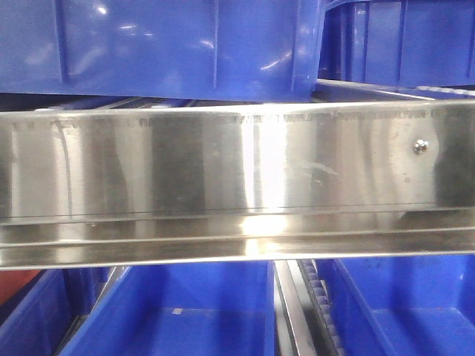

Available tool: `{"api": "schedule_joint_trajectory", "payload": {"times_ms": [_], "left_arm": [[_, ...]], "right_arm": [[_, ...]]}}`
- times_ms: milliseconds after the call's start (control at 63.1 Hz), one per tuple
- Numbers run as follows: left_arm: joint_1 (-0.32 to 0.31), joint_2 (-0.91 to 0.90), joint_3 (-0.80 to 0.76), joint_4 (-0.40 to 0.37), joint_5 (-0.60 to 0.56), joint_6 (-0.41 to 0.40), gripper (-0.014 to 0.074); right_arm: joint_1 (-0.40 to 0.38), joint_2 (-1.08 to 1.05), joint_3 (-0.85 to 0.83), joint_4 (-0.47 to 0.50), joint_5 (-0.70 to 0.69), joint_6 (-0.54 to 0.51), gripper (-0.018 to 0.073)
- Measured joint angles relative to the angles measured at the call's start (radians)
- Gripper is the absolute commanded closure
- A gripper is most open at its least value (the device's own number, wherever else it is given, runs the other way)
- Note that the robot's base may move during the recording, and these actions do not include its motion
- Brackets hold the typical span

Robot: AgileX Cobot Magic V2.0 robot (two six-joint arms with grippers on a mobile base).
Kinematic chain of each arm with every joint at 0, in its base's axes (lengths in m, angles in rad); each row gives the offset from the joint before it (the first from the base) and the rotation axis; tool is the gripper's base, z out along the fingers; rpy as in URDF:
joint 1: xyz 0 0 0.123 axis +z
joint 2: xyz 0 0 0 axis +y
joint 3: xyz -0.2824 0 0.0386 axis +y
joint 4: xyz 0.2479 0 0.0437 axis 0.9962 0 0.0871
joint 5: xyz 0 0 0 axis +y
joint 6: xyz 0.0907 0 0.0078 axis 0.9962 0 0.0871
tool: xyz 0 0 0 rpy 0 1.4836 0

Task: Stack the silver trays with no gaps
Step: 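Hold the silver tray with both grippers while the base backs away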

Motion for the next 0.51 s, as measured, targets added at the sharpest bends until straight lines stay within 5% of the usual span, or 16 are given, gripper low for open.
{"api": "schedule_joint_trajectory", "payload": {"times_ms": [507], "left_arm": [[0.000,0.000,0.000,0.000,0.000,0.000,0.0613]], "right_arm": [[0.000,0.000,0.000,0.000,-0.001,-0.002,0.0643]]}}
